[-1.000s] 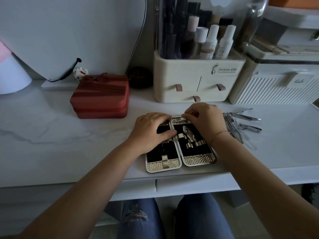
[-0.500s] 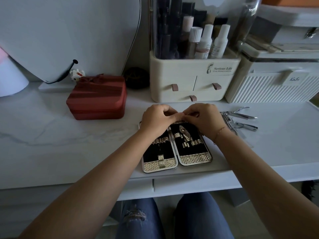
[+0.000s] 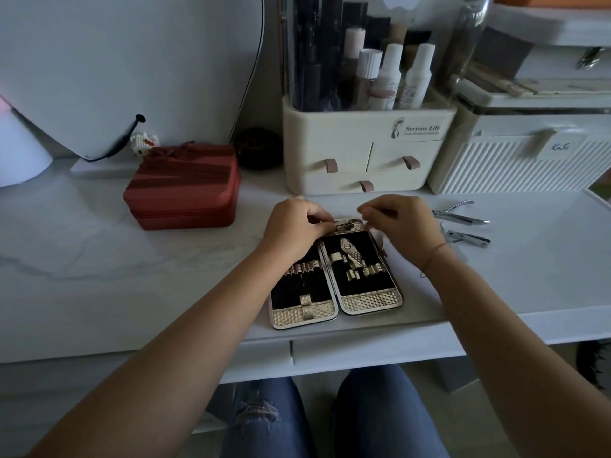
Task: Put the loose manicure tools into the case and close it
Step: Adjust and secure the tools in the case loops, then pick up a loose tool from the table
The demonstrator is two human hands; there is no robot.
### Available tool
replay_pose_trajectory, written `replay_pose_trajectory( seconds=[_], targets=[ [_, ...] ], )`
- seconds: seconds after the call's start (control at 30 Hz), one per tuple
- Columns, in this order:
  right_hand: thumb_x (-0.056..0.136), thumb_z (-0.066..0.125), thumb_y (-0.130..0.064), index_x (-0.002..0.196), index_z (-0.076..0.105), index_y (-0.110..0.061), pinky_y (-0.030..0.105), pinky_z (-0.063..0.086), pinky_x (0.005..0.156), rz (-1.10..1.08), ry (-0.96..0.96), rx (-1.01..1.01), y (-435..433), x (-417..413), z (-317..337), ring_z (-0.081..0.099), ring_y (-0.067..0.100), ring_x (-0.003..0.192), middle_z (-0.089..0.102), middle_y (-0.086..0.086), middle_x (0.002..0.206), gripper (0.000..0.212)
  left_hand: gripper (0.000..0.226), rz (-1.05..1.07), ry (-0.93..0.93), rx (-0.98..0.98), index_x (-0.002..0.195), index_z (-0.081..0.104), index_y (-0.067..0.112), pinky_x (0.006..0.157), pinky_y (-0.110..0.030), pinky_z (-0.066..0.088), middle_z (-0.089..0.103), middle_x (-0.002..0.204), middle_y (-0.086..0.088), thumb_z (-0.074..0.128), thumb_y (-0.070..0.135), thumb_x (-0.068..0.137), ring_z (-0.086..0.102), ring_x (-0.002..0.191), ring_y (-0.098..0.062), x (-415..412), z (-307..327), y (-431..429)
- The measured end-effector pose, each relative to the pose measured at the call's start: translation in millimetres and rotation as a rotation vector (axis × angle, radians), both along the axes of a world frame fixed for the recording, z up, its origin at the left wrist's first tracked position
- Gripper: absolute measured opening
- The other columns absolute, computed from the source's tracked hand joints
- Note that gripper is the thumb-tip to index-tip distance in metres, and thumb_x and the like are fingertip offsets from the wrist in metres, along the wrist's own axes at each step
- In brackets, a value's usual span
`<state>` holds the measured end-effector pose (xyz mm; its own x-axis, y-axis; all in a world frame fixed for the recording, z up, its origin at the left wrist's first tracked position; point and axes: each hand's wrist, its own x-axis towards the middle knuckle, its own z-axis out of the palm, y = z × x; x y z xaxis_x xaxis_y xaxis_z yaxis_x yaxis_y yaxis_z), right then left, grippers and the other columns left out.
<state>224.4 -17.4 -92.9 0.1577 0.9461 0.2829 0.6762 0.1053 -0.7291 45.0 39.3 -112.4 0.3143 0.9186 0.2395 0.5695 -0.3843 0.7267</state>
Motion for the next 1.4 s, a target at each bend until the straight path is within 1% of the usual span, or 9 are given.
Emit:
replay_pose_trajectory(
  seconds=[0.13, 0.27, 0.37, 0.43, 0.6, 0.77, 0.93, 1.17, 1.4],
  targets=[
    [0.087, 0.061, -0.023, 0.09, 0.073, -0.018, 0.022, 0.052, 0.064, -0.188, 0.11, 0.065, -18, 37, 5, 0.063, 0.009, 0.065, 0.07, -0.004, 0.071, 0.013, 0.008, 0.013, 0.016, 0.022, 0.078, 0.075, 0.026, 0.059, -0.004, 0.032, 0.054, 0.071, 0.017, 0.077, 0.022, 0.072, 0.051, 0.069, 0.002, 1, -3, 3],
    [0.085, 0.063, -0.022, 0.086, 0.074, -0.017, 0.028, 0.052, 0.073, -0.304, 0.105, 0.06, -36, 66, 5, 0.063, 0.011, 0.066, 0.071, 0.003, 0.073, 0.012, 0.023, 0.009, -0.014, -0.028, 0.093, 0.074, 0.019, 0.057, 0.0, 0.036, 0.064, 0.076, 0.01, 0.079, 0.019, 0.071, 0.054, 0.062, 0.005, 2, -2, 5],
    [0.082, 0.067, -0.018, 0.082, 0.073, -0.022, 0.003, 0.043, 0.066, -0.279, 0.027, 0.022, -44, 67, 0, 0.06, -0.004, 0.066, 0.068, -0.01, 0.072, 0.007, 0.02, -0.017, 0.005, -0.059, 0.092, 0.074, 0.018, 0.058, 0.002, 0.036, 0.07, 0.082, 0.004, 0.078, 0.018, 0.072, 0.055, 0.064, 0.005, 1, 1, 5],
    [0.079, 0.07, -0.017, 0.08, 0.072, -0.023, -0.001, 0.039, 0.059, -0.258, -0.021, -0.028, -45, 63, -2, 0.058, -0.003, 0.066, 0.066, -0.012, 0.07, 0.006, 0.017, -0.032, 0.016, -0.054, 0.092, 0.074, 0.019, 0.062, 0.001, 0.038, 0.072, 0.086, 0.004, 0.076, 0.02, 0.075, 0.059, 0.07, 0.003, -3, 3, 3],
    [0.076, 0.074, -0.027, 0.091, 0.073, -0.019, 0.019, 0.04, 0.065, -0.22, -0.261, -0.106, -35, 51, -5, 0.053, 0.005, 0.065, 0.06, -0.01, 0.072, 0.017, 0.022, 0.013, 0.08, 0.049, 0.097, 0.073, 0.019, 0.081, -0.023, 0.046, 0.07, 0.097, 0.003, 0.073, 0.029, 0.078, 0.063, 0.089, -0.01, -33, 2, -8],
    [0.078, 0.071, -0.032, 0.088, 0.071, -0.017, 0.029, 0.042, 0.072, -0.236, -0.387, -0.183, -19, 43, -5, 0.055, 0.02, 0.084, 0.061, 0.002, 0.086, 0.018, 0.028, 0.018, 0.069, 0.103, 0.105, 0.07, 0.016, 0.078, 0.001, 0.031, 0.066, 0.104, 0.006, 0.071, 0.028, 0.08, 0.056, 0.096, -0.004, -60, -8, -18],
    [0.08, 0.067, -0.024, 0.073, 0.065, -0.015, 0.031, 0.05, 0.068, -0.292, -0.384, -0.255, -9, 37, -1, 0.062, 0.024, 0.08, 0.069, 0.006, 0.079, 0.012, 0.027, 0.019, 0.02, 0.075, 0.106, 0.069, 0.017, 0.084, -0.018, 0.039, 0.068, 0.106, 0.003, 0.07, 0.028, 0.081, 0.06, 0.099, -0.009, -63, -10, -19],
    [0.082, 0.057, -0.021, 0.077, 0.068, -0.007, 0.034, 0.051, 0.062, -0.352, -0.47, -0.252, -7, 29, 2, 0.059, 0.029, 0.069, 0.062, 0.01, 0.07, 0.019, 0.024, 0.026, -0.023, 0.052, 0.104, 0.07, 0.022, 0.081, -0.008, 0.037, 0.068, 0.103, 0.009, 0.069, 0.03, 0.082, 0.059, 0.097, -0.004, -65, -13, -17],
    [0.08, 0.058, -0.017, 0.073, 0.066, -0.004, 0.035, 0.05, 0.064, -0.374, -0.299, -0.169, -10, 32, -3, 0.061, 0.031, 0.072, 0.065, 0.012, 0.068, 0.017, 0.023, 0.032, -0.047, 0.038, 0.104, 0.07, 0.023, 0.082, -0.011, 0.039, 0.068, 0.103, 0.01, 0.068, 0.031, 0.082, 0.06, 0.098, -0.004, -66, -12, -18]
  ],
)
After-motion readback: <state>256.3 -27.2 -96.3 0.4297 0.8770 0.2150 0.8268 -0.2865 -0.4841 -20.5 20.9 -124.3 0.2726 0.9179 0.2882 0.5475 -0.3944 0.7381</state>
